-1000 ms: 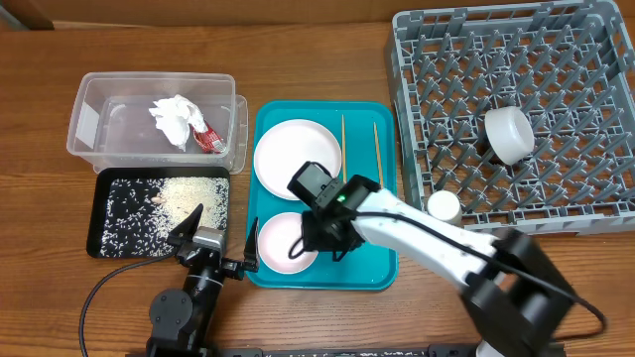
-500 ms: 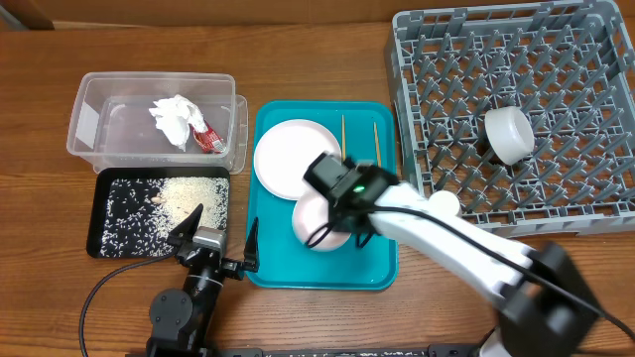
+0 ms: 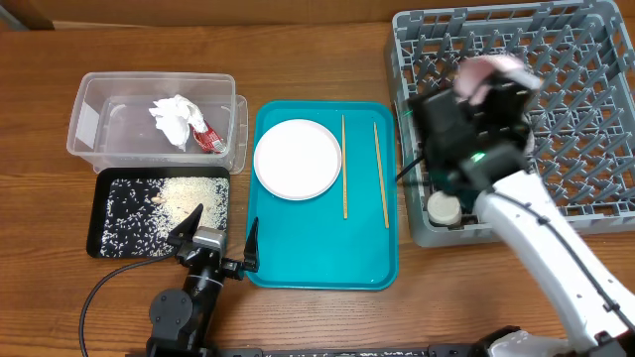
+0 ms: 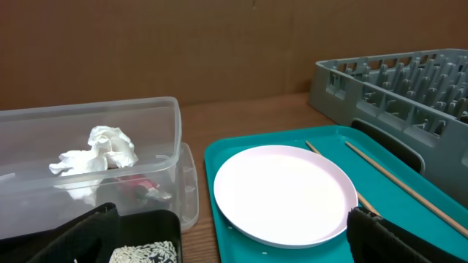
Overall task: Sort waste into correct bins and load items into the dishwasher
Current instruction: 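Carry the pink bowl into the dish rack and release it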
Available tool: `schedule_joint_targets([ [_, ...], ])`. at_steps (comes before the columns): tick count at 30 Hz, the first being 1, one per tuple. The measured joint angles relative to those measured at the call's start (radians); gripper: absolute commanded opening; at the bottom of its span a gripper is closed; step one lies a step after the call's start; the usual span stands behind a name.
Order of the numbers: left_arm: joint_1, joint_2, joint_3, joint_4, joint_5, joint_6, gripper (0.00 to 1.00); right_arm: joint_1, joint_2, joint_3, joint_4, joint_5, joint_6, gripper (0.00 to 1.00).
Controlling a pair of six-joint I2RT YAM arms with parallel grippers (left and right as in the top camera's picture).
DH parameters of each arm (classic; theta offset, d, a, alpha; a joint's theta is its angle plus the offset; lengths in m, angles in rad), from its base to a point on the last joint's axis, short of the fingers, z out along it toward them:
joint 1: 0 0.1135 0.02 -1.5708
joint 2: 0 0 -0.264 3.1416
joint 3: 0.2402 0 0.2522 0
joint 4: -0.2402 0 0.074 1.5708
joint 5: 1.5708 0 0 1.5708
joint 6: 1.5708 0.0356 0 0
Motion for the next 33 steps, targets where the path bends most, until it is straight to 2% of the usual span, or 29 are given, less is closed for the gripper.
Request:
schedule_joint_targets([
  [6,0.0,0.0,0.0,0.0,0.0,0.0,1.0,-0.266,0.018,0.0,0.084,-0.046,-0.042,0.04],
  [14,0.0,0.0,0.0,0.0,0.0,0.0,1.0,-0.502,0.058,0.0,0.267,-0.219,-0.259,0.04],
  [25,0.0,0.0,0.0,0.0,0.0,0.0,1.0,-0.563,0.262,0.0,0.365,-0.266,-0.47,0.04],
  [33,0.0,0.0,0.0,0.0,0.0,0.0,1.0,-0.54,0.357,0.0,0.37,-0.225,-0.501,0.04],
])
